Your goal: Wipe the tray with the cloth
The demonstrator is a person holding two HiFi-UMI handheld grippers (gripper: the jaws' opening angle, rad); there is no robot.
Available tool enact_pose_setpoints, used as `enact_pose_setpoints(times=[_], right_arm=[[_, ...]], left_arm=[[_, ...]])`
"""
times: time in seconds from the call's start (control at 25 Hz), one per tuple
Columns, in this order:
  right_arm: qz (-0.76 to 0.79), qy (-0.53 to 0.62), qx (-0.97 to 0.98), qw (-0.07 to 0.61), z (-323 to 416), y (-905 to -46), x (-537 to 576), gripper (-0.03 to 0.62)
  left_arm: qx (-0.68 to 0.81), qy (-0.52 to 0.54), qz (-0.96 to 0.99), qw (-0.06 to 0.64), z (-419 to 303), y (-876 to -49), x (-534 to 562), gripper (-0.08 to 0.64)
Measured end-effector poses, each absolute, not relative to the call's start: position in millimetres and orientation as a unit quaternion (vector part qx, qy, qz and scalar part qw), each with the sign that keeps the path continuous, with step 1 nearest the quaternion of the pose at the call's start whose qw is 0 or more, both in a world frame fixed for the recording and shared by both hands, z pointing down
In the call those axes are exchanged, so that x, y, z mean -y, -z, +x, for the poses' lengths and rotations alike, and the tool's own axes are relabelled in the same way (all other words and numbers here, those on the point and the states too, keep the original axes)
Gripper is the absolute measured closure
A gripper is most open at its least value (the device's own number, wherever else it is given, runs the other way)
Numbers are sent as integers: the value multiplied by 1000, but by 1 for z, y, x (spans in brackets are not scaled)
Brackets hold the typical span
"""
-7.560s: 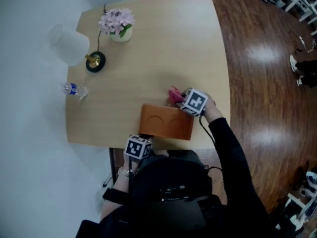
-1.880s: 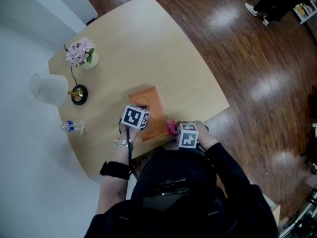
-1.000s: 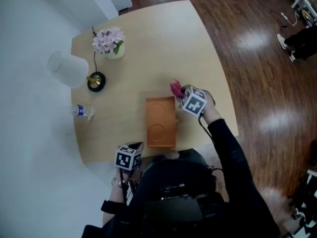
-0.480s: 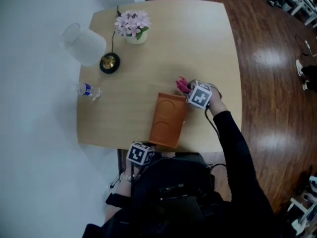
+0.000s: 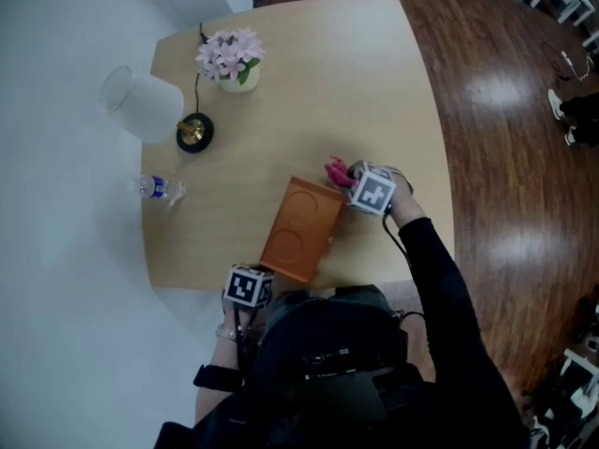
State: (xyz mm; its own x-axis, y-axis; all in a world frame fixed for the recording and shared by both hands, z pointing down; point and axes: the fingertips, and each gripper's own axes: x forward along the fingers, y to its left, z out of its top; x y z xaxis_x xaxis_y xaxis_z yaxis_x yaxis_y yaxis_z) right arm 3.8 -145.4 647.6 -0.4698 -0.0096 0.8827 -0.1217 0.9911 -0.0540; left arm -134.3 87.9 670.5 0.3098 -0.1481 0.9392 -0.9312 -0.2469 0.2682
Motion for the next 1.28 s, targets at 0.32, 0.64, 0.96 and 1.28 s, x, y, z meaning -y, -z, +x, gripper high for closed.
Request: enact_pose_setpoints(times=[0.32,0.64,0.96,1.28], right_arm=[[78,-80,848,518,16,-661,86,530],[97,-110,839,523,-17,-662,27,529],[166,-150,824,521,-17,-668,12,528],[242,-154,820,496,16,-647,51,528]], left_arm=[[425,-490,653,392,-216,-664,-28,558],[422,-502,672,342,-279,-652,52,557],[391,-504,698,325,-288,-660,63,556],[353,-452,780,253,-213,-596,68,557]])
